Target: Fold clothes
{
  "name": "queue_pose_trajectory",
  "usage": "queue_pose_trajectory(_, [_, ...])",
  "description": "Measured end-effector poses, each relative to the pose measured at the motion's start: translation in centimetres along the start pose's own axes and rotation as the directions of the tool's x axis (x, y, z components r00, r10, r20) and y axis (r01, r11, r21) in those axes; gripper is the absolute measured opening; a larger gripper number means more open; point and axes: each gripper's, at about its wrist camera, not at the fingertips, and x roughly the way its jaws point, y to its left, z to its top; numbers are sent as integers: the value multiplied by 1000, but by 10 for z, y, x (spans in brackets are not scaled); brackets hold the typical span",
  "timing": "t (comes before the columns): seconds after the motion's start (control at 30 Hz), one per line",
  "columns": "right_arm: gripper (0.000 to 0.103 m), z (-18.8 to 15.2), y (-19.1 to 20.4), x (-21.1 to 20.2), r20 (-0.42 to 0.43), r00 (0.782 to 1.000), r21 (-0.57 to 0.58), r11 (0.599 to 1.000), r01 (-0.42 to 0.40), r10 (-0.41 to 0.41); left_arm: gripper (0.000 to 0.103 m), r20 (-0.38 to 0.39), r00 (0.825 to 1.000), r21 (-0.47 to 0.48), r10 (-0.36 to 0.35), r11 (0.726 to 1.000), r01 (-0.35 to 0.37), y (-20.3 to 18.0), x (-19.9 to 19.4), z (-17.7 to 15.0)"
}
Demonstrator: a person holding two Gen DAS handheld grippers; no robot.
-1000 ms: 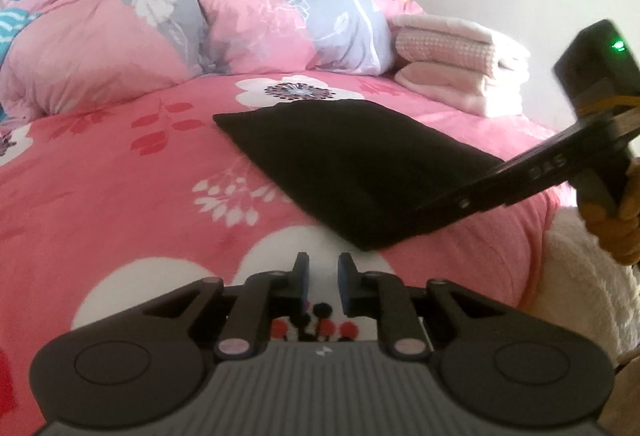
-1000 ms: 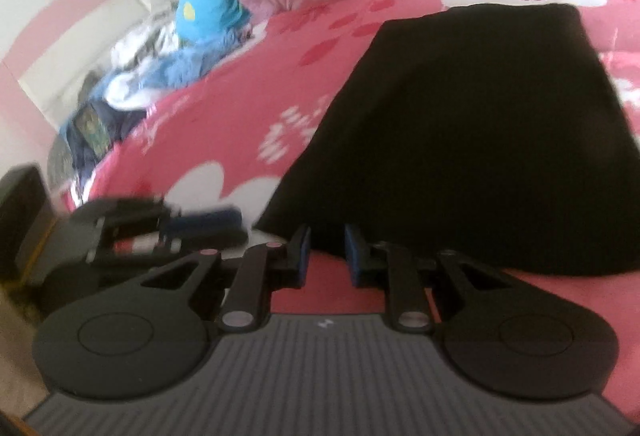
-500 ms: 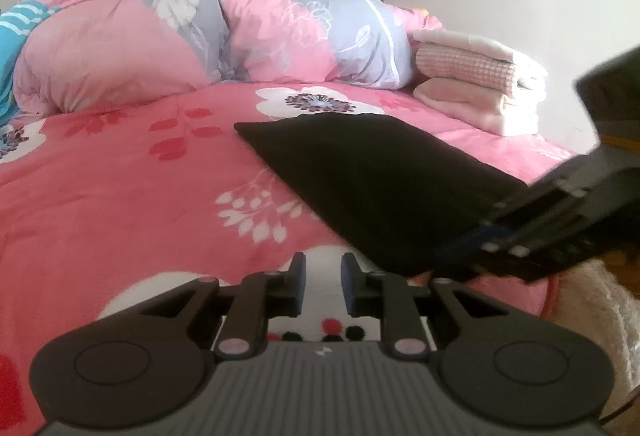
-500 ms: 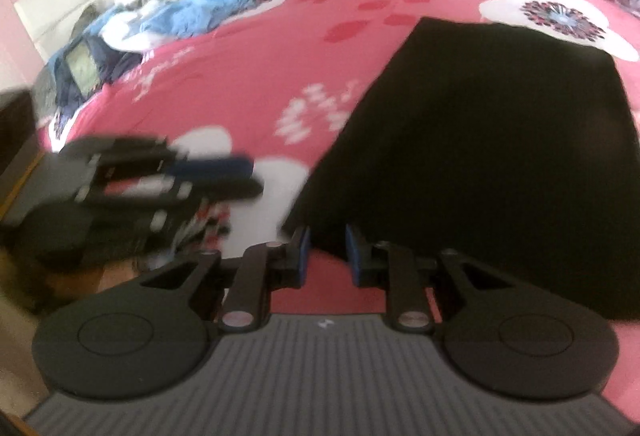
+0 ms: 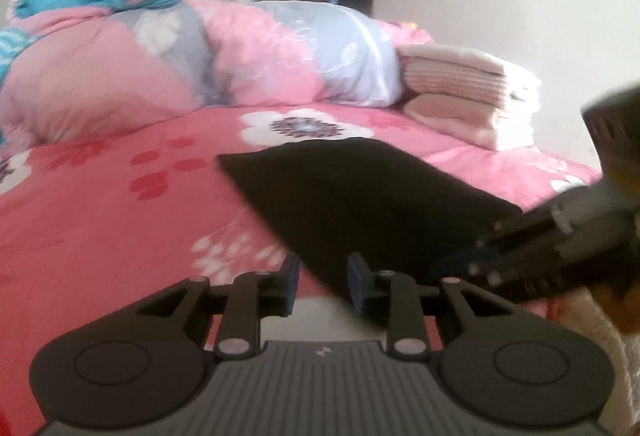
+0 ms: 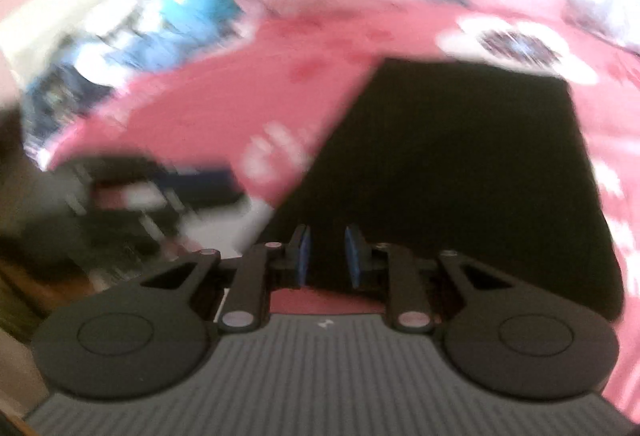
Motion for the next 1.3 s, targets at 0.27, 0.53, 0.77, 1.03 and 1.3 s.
queue_pose_trajectory(0.27, [18,-17,-25,-43,78,996,90,995,42,-49,29,-52,998,49,-45,998,47,-21,21,-13])
queue_pose_trajectory(0.53, [20,-12,-65,-33,125,975,221,963,156,-186,31,-63,997,42,-33,998,36,-21,23,-15])
queue_pose_trajectory(0.77, [21,-48,-102,-69,93,951,427,874,231,-296,36,-79,996,16,-36,999,37,-20,25,-12])
queue_pose_trajectory(1.03, [24,-25,-94,-74,244,946,410,907,100,-214,49,-72,997,1,-12,1000,12,-20,19,-2])
queue_pose_trajectory(1.3, [24,-14,-92,-30,217,968,404,914,31,-129,59,-35,999,22,15,1000,-14,-21,11,15])
